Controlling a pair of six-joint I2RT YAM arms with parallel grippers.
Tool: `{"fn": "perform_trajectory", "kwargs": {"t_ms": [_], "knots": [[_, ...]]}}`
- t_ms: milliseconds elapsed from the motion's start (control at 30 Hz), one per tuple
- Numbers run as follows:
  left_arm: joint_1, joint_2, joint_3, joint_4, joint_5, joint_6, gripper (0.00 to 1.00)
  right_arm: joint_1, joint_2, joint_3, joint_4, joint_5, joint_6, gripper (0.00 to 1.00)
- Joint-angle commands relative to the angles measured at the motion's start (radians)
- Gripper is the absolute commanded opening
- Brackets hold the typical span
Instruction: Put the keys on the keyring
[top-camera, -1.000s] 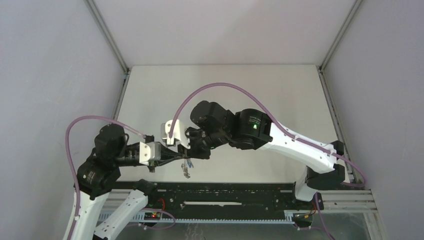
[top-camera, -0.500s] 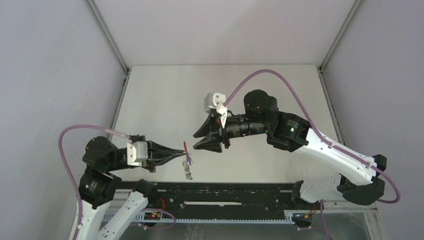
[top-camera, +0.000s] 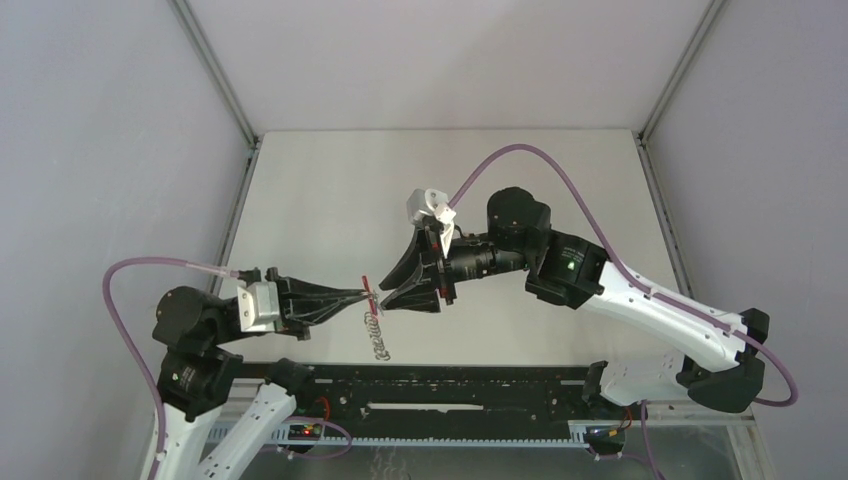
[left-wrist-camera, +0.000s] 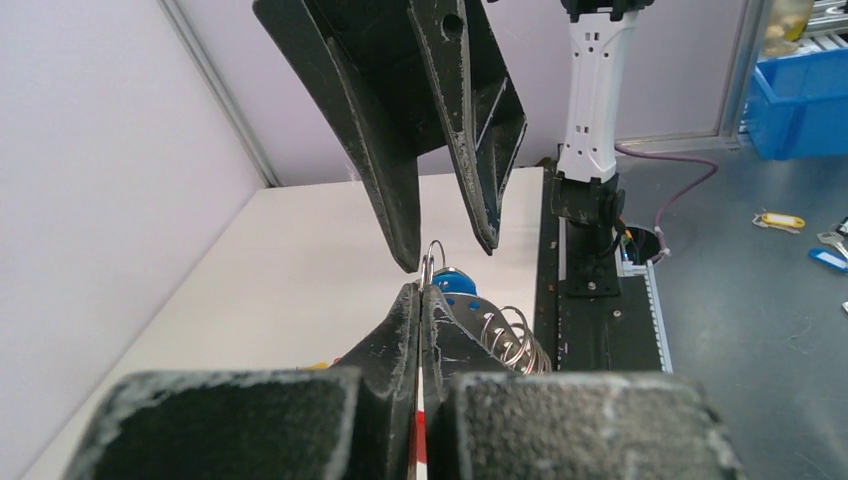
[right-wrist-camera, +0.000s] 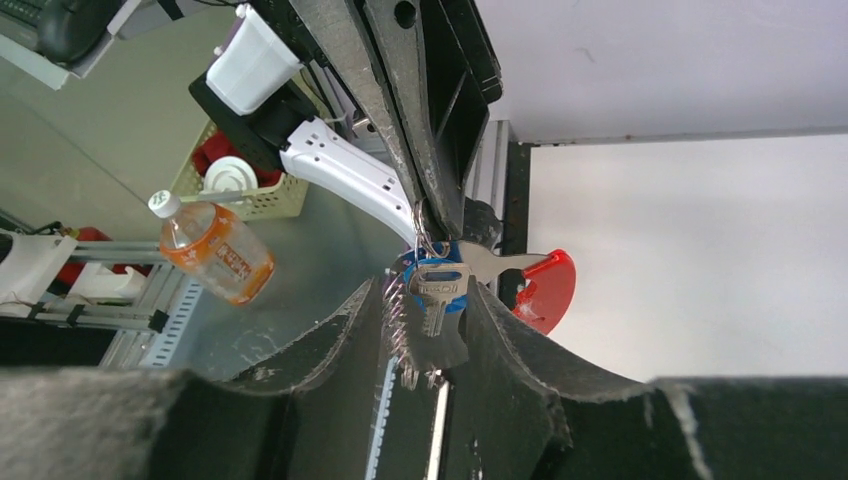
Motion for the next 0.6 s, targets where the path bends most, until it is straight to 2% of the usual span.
{"fn": "perform_trajectory", "kwargs": {"t_ms": [0,133,333,467,567], "knots": [[-0.002,-0.021,-0.021,0.060,-0.039,-0.010,0.00,-0.005,-0.021,-0.007,0.098,-0.027,0.073,0.44],[-0.002,-0.032,-0.031,0.065,-0.061,0.000,0.00,-0.002,-0.015,-0.010,0.113,0.005,0.095,0.44],[-0.003,-0.035,-0.043,0.102,-0.078,-0.024,0.00,0.003,-0.010,-0.031,0.183,0.056,0.126,0.35],[-0.002,-0.045,-0.064,0.164,-0.131,-0.093,0.00,0.008,-0.008,-0.032,0.180,0.075,0.121,0.32],[-0.002,-0.052,-0.093,0.236,-0.161,-0.171,0.00,0.009,-0.013,-0.031,0.165,0.115,0.120,0.21]]}}
